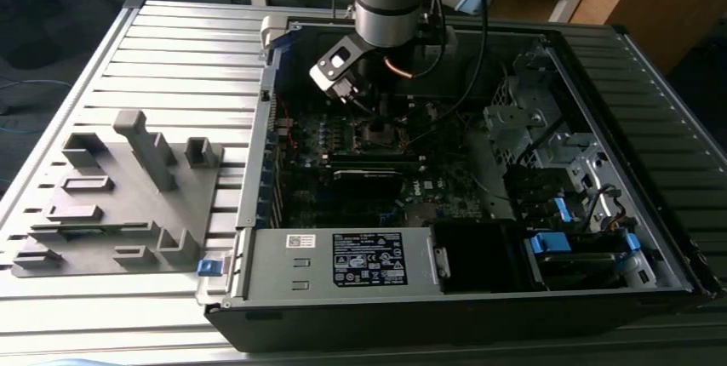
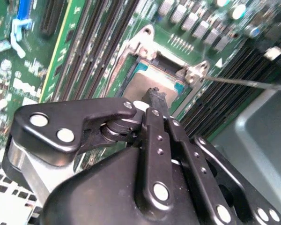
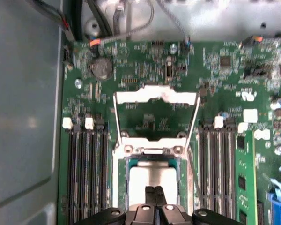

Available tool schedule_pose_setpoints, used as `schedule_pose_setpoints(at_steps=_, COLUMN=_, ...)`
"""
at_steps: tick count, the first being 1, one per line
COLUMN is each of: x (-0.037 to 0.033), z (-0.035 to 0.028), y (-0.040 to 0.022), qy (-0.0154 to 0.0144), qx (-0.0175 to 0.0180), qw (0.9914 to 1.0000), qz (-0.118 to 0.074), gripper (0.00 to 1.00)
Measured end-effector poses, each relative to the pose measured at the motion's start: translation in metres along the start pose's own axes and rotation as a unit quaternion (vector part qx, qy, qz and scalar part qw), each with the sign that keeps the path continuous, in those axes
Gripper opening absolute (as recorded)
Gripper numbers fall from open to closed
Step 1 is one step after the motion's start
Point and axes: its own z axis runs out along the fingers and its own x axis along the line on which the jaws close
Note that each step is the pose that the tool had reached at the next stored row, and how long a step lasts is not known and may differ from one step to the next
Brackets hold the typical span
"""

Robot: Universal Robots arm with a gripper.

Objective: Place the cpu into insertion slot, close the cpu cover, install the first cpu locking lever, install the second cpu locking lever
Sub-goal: 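Place the cpu into insertion slot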

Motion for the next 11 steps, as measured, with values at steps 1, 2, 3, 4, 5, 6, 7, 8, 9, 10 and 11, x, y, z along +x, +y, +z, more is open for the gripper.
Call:
schedule_pose_setpoints(at_steps=1, x=0.0000, z=0.0000, y=0.0000, qy=0.0000, qx=0.0003, qw=1.00000, qz=0.000, gripper=0.11)
schedule_pose_setpoints(at_steps=2, x=0.0000, z=0.0000, y=0.0000, qy=0.0000, qx=0.0006, qw=1.00000, qz=0.000, gripper=0.11)
schedule_pose_setpoints(at_steps=3, x=0.0000, z=0.0000, y=0.0000, qy=0.0000, qx=0.0008, qw=1.00000, qz=0.000, gripper=0.11)
schedule_pose_setpoints(at_steps=4, x=0.0000, z=0.0001, y=0.0001, qy=0.0001, qx=0.0009, qw=1.00000, qz=0.000, gripper=0.11)
schedule_pose_setpoints(at_steps=5, x=0.0001, z=0.0002, y=0.0008, qy=0.0002, qx=0.0009, qw=1.00000, qz=0.000, gripper=0.11)
schedule_pose_setpoints(at_steps=6, x=0.0003, z=0.0002, y=0.0014, qy=0.0002, qx=0.0009, qw=1.00000, qz=0.000, gripper=0.11)
schedule_pose_setpoints(at_steps=7, x=0.0003, z=0.0003, y=0.0020, qy=0.0002, qx=0.0009, qw=1.00000, qz=0.000, gripper=0.11)
schedule_pose_setpoints(at_steps=8, x=0.0004, z=0.0004, y=0.0025, qy=0.0002, qx=0.0009, qw=1.00000, qz=0.000, gripper=0.11)
schedule_pose_setpoints(at_steps=9, x=0.0004, z=0.0006, y=0.0028, qy=0.0001, qx=0.0009, qw=1.00000, qz=0.000, gripper=0.11)
schedule_pose_setpoints(at_steps=10, x=0.0005, z=0.0009, y=0.0032, qy=0.0001, qx=0.0009, qw=1.00000, qz=0.000, gripper=0.11)
schedule_pose_setpoints(at_steps=11, x=0.0005, z=0.0015, y=0.0036, qy=0.0001, qx=0.0009, qw=1.00000, qz=0.000, gripper=0.11)
